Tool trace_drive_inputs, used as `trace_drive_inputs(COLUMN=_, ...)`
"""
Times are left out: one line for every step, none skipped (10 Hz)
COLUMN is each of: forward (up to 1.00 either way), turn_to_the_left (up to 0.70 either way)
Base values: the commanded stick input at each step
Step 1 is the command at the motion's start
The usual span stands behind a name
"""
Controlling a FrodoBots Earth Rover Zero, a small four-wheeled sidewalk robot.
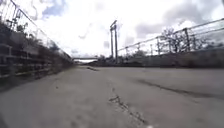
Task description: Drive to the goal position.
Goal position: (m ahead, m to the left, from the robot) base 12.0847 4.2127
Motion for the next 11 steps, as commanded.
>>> trace_drive_inputs(forward=0.70, turn_to_the_left=0.00)
trace_drive_inputs(forward=0.70, turn_to_the_left=0.00)
trace_drive_inputs(forward=0.70, turn_to_the_left=0.00)
trace_drive_inputs(forward=0.70, turn_to_the_left=0.00)
trace_drive_inputs(forward=0.70, turn_to_the_left=0.00)
trace_drive_inputs(forward=0.70, turn_to_the_left=0.00)
trace_drive_inputs(forward=0.70, turn_to_the_left=0.00)
trace_drive_inputs(forward=0.70, turn_to_the_left=0.00)
trace_drive_inputs(forward=0.70, turn_to_the_left=0.00)
trace_drive_inputs(forward=0.70, turn_to_the_left=0.00)
trace_drive_inputs(forward=0.70, turn_to_the_left=0.00)
